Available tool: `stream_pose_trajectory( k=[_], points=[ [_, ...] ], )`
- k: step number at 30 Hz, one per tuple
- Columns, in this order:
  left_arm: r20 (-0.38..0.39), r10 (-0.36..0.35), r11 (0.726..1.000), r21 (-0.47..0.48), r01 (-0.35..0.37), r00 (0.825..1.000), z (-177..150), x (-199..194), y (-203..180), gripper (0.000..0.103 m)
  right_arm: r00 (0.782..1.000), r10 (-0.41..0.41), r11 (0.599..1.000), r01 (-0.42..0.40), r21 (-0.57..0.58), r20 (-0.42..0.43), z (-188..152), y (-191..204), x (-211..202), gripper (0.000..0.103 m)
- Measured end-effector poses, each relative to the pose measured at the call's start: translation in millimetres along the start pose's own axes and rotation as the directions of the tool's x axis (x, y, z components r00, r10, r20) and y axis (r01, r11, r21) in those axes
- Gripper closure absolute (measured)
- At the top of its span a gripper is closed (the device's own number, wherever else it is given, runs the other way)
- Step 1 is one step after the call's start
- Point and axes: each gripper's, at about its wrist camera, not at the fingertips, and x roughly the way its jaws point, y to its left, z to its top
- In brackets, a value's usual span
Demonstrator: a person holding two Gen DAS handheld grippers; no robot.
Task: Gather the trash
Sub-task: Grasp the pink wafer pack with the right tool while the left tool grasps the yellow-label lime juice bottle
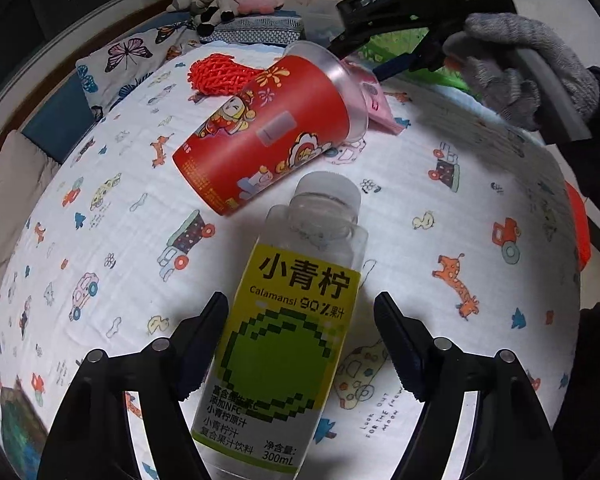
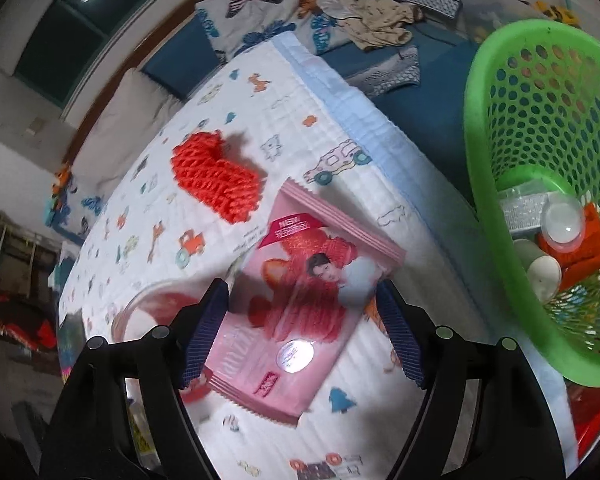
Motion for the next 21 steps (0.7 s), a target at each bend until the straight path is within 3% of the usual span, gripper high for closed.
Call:
stream_pose_trajectory(
  k=[4, 10, 12, 21],
  points=[
    [-0.004, -0.003, 1.0, -0.018, 0.002, 1.0, 4, 4, 3, 0.03, 0.999, -0.044, 0.999, 0.043, -0.007, -0.012, 2, 3, 9, 0.027],
    [-0.023, 0.002, 0.999, -0.038, -0.003, 1.0, 6, 15, 7, 0.03, 0.995, -0.099, 0.992, 0.099, -0.073, 0.004, 0, 8, 10, 0.036],
    [-0.027, -0.001, 0.999, -0.042, 0.0, 1.0, 6, 18, 7, 0.035, 0.993, -0.115, 0.988, 0.115, -0.104, 0.012, -1, 9, 9, 0.039],
    [-0.029, 0.005, 0.997, -0.075, -0.007, 1.0, 2, 16, 0, 0.044, 0.996, -0.071, 0.986, 0.078, -0.147, 0.05, -8, 8, -4, 0.049]
  ],
)
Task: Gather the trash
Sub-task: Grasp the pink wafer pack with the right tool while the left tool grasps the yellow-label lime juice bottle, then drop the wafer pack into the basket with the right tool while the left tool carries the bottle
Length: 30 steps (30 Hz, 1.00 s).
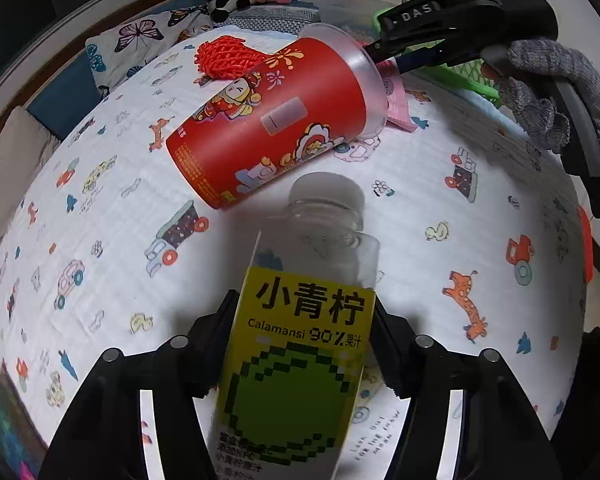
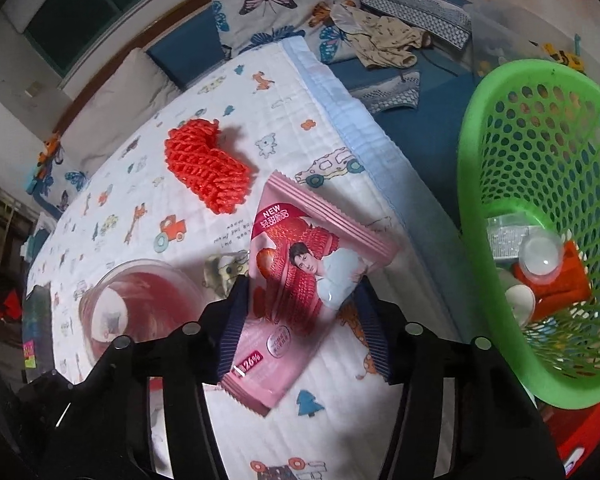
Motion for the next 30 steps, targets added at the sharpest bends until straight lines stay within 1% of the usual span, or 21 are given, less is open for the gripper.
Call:
stream_pose_trajectory(
  k=[8, 14, 21, 23, 25, 30],
  points=[
    [0.019, -0.026, 0.997, -0.071, 0.027, 0.999, -11, -16, -5, 0.046, 0.997, 0.046, 0.998, -0.044, -0.034, 0.066, -6, -6, -36, 0.05],
    [0.062, -0.048, 0.994, -0.098, 0.054, 0.997, -4, -39, -17, 0.046, 0.991, 0.052, 0.998, -0.048, -0.032, 0.123, -6, -28, -68, 0.05],
    [0.119, -0.066, 0.995, -0.06, 0.073, 0.991, 26, -58, -46, 0.046, 0.986, -0.023, 1.0, 0.023, -0.001, 0.166, -3, -82, -99, 0.05],
    [0.128, -0.077, 0.995, -0.048, 0.083, 0.989, 40, -59, -57, 0.046, 0.983, -0.057, 0.998, 0.057, 0.007, 0.177, -2, -98, -107, 0.05],
    [0.137, -0.088, 0.995, -0.04, 0.095, 0.987, 54, -60, -67, 0.046, 0.98, -0.074, 0.997, 0.073, 0.013, 0.184, -1, -112, -112, 0.05],
    [0.16, -0.111, 0.992, -0.036, 0.118, 0.981, 90, -57, -88, 0.046, 0.966, -0.157, 0.988, 0.155, 0.027, 0.207, 3, -153, -120, 0.048]
  ],
)
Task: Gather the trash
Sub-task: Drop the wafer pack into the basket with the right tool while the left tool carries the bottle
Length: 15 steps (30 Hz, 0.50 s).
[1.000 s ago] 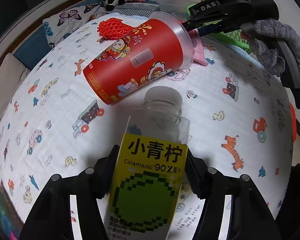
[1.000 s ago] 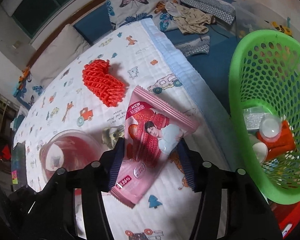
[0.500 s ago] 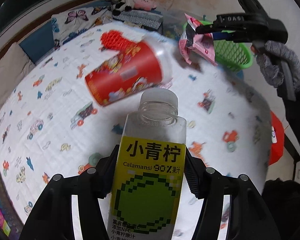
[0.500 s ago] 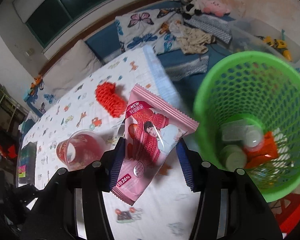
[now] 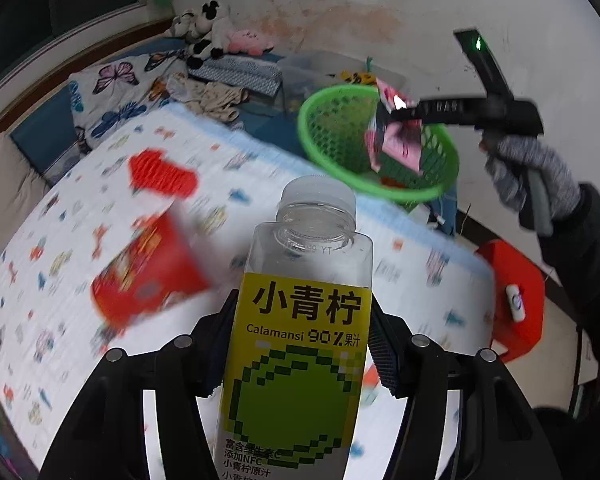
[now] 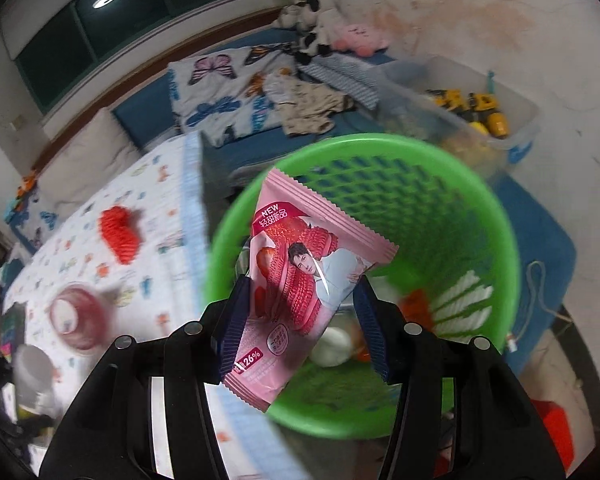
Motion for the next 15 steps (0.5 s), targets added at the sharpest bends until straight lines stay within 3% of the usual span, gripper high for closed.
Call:
stream_pose_trajectory(
  k=[8, 15],
  points=[
    [0.015, -0.027, 0.999, -0.022, 0.027, 1.0, 70, 35, -28, 0.046, 0.997, -0.08, 0.997, 0.08, -0.011, 0.015, 2, -48, 14, 0.038],
    [0.022, -0.059, 0.996, -0.063, 0.06, 0.998, 127, 70, -44, 0.046, 0.998, -0.066, 0.998, 0.066, -0.004, 0.005, 3, -70, 23, 0.031]
  ],
)
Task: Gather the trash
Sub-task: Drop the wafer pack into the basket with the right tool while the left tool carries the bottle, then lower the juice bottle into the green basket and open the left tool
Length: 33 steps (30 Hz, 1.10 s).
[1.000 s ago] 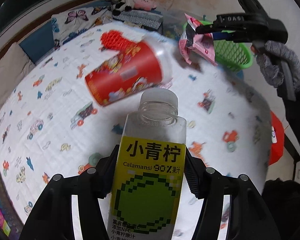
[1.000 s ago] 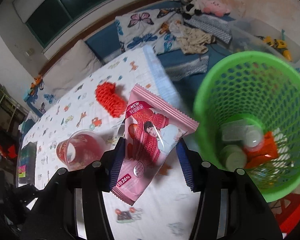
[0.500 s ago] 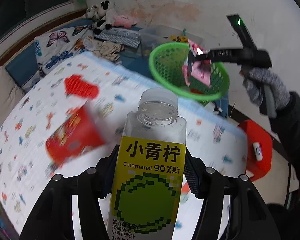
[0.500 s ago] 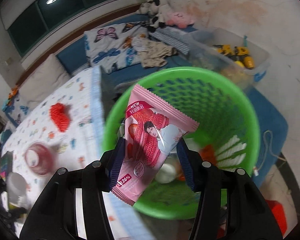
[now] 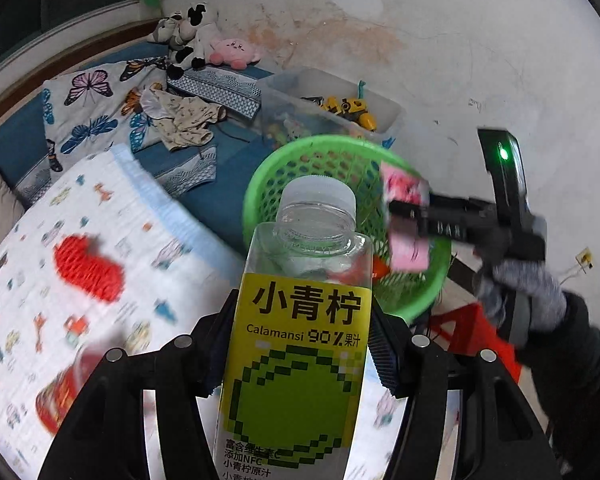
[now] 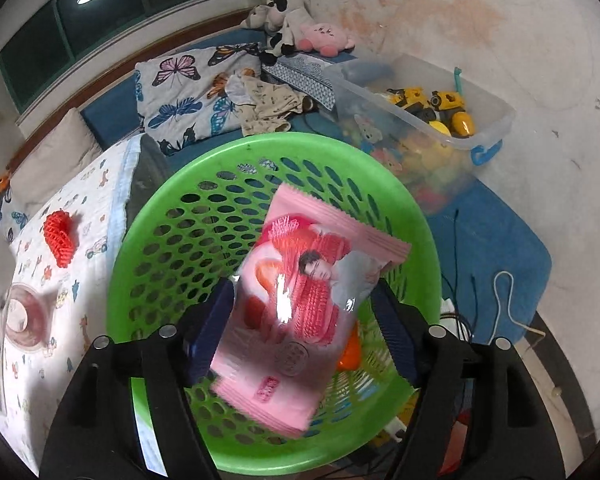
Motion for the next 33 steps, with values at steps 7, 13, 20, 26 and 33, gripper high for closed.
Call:
stream_pose_trajectory(
  k=[7, 13, 20, 26, 33],
  points=[
    [-0.006, 0.001, 1.0, -0.012, -0.001, 1.0, 36, 37, -18, 0.046, 0.999, 0.024, 1.0, -0.024, 0.0, 0.037, -1, -10, -11, 0.029],
    [0.0, -0.005, 1.0, -0.025, 0.005, 1.0, 61, 68, -33, 0.046, 0.995, 0.063, 0.997, -0.066, 0.031, 0.081, -4, -25, -30, 0.028],
    [-0.05, 0.026, 0.999, -0.035, -0.028, 0.998, 78, 116, -44, 0.046, 0.991, 0.068, 0.996, -0.074, 0.05, 0.116, -11, -35, -42, 0.027],
    [-0.086, 0.028, 0.997, -0.067, -0.034, 0.996, 79, 149, -46, 0.046, 0.991, 0.067, 0.996, -0.073, 0.05, 0.114, -18, -42, -39, 0.027],
    [-0.084, 0.049, 0.997, -0.058, -0.054, 0.995, 79, 159, -51, 0.035, 0.991, 0.076, 0.995, -0.083, 0.062, 0.113, -21, -47, -36, 0.027]
  ],
)
